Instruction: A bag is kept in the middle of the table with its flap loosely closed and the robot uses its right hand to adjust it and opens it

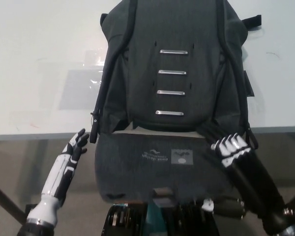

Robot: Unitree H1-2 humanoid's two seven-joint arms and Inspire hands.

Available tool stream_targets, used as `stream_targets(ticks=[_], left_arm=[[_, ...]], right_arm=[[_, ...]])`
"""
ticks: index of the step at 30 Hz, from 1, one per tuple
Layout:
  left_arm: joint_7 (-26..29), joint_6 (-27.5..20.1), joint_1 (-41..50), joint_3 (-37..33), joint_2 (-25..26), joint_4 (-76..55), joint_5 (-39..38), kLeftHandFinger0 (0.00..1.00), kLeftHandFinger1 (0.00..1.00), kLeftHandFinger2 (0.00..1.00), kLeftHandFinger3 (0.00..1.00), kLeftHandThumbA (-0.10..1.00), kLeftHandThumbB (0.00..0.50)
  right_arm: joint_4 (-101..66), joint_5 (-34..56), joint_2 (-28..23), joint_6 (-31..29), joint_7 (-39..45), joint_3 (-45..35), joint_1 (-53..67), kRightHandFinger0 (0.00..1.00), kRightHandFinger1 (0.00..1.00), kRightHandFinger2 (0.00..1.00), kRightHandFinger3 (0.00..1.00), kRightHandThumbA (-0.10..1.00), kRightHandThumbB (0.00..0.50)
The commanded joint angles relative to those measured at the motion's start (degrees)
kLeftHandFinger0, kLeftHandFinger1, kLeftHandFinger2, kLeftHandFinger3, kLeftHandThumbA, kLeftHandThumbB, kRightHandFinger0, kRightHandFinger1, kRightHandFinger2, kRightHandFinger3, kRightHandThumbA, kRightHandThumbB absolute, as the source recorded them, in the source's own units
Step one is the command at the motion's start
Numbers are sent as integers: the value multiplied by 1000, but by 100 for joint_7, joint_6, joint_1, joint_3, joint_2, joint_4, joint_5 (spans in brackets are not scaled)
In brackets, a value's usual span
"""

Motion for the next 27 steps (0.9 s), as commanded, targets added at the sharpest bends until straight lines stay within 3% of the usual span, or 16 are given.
stream_targets(ticks=[1, 2, 5, 8, 9, 12, 14, 17, 22, 27], left_arm=[[-60, -9, -201, 27, 134, -113, -1, 1000, 1000, 1000, 1000, 1000, 156], [-71, -27, -230, 27, 155, -83, -12, 1000, 1000, 1000, 1000, 1000, 148], [-93, 36, -315, 34, 187, -102, -10, 1000, 1000, 1000, 1000, 1000, 156], [-94, 38, -314, 35, 187, -103, -11, 1000, 1000, 1000, 1000, 1000, 156], [-75, 6, -365, 21, 195, -92, 53, 1000, 1000, 1000, 1000, 1000, 149], [-75, 9, -365, 20, 195, -93, 53, 1000, 1000, 1000, 1000, 1000, 150], [-126, 51, -488, 42, 208, -49, -56, 1000, 1000, 1000, 1000, 1000, 155], [-123, 74, -542, 63, 229, -51, -58, 1000, 1000, 1000, 1000, 1000, 146], [-122, 20, -529, 28, 218, -14, -15, 1000, 1000, 1000, 1000, 1000, 129], [-128, 21, -530, 21, 218, -28, -12, 1000, 1000, 1000, 1000, 1000, 119]], right_arm=[[-340, 704, -179, -734, 164, 27, 129, 1000, 1000, 1000, 1000, 949, 500], [-347, 1515, -350, -692, 451, 11, 239, 1000, 1000, 1000, 1000, 989, 494], [-315, 2897, -398, -239, 749, -191, 499, 1000, 1000, 1000, 1000, 971, 500], [-315, 2980, -392, -211, 793, -220, 519, 1000, 1000, 1000, 1000, 971, 500], [398, 3753, -353, -539, 799, -386, 751, 1000, 1000, 1000, 1000, 998, 500], [404, 3787, -340, -547, 842, -412, 756, 1000, 1000, 1000, 1000, 999, 500], [1505, 4710, -31, -1020, 958, -666, 1025, 1000, 1000, 1000, 1000, 1000, 500], [1703, 5691, 237, -1251, 1110, -932, 1266, 1000, 1000, 1000, 1000, 1000, 487], [1654, 6767, 303, -1219, 1246, -1548, 1467, 1000, 1000, 1000, 1000, 1000, 500], [1502, 8694, 735, -353, 1743, -2256, 1469, 1000, 1000, 1000, 1000, 1000, 500]])
